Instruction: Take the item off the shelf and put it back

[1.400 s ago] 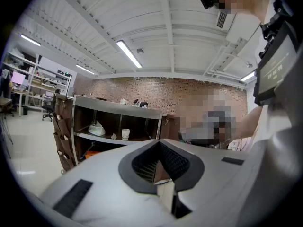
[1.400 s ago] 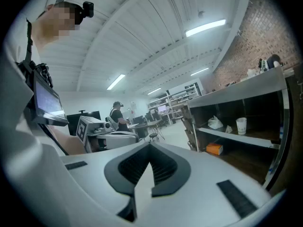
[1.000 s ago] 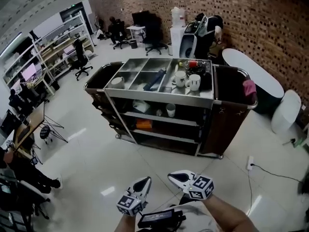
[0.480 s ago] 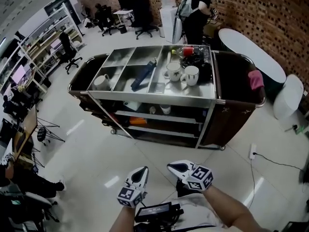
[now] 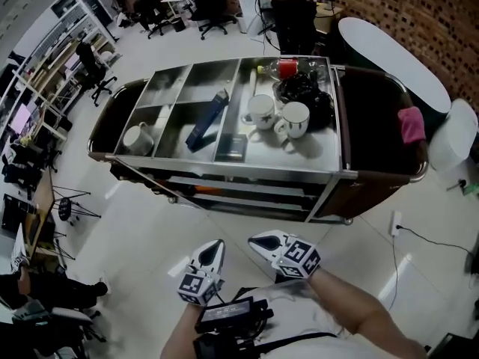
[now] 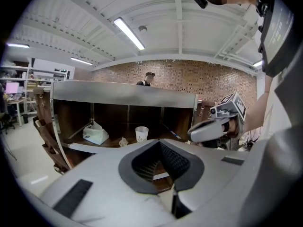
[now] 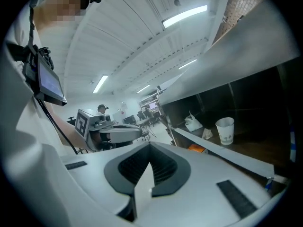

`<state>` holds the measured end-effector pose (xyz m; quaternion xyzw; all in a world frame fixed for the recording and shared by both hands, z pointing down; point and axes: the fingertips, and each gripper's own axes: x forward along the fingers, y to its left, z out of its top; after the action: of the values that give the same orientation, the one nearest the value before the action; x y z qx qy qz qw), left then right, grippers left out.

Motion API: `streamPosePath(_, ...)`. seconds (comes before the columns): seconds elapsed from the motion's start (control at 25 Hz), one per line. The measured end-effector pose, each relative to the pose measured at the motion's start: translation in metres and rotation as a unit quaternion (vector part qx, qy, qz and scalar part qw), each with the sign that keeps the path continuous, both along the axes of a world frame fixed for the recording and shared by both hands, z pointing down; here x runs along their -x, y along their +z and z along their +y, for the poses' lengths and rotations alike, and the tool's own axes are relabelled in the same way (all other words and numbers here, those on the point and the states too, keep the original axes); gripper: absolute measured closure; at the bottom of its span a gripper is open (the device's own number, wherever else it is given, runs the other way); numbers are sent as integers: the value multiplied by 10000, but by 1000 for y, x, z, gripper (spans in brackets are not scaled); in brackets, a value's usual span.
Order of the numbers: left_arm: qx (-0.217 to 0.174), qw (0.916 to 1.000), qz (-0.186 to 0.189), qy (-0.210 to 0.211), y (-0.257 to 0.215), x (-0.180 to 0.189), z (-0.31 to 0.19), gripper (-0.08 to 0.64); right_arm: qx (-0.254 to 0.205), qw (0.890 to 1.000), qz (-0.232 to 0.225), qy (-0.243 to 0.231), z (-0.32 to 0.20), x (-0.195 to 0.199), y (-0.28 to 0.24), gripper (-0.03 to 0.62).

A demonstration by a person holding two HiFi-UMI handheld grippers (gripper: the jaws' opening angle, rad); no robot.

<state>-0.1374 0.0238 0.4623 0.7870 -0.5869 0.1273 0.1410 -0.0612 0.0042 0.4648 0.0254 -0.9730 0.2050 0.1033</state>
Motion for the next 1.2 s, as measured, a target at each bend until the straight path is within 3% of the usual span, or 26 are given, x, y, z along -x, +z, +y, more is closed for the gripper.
streamPosePath(0.36,207,9996,-92,165,17,14,-54,548,17,9997,137,187,-44,12,8,586)
streamPosePath(0.92,606,9962,-200,598,59,34,-118,548,177,9871,270,1570,-82,-2,20,586)
streamPosePath(1.2,802,9951,-448,363,94,49,-149,548,319,9776,349,2051,-91,-24,38,586)
